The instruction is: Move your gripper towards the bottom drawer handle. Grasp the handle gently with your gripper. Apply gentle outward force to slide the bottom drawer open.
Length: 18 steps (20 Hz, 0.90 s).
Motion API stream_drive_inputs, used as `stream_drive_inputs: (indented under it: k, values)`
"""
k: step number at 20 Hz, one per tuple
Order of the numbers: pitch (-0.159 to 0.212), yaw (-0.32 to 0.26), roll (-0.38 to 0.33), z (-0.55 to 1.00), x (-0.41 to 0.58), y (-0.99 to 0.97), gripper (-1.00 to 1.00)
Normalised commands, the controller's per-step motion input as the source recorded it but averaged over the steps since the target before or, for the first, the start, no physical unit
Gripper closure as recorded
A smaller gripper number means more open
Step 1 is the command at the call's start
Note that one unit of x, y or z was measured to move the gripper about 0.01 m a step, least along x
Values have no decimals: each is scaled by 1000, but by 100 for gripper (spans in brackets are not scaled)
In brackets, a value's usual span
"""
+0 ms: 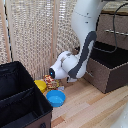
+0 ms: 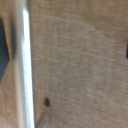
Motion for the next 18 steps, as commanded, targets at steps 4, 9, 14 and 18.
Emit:
stream_drive_inputs:
  k: [4,9,14,18]
  values:
    - [-68,-138,188,472,99,286,-100]
    - [-1,-201,261,273,85,278,-100]
    - [6,-214,317,134,42,215,-100]
    - [18,-209,348,47,64,198,-100]
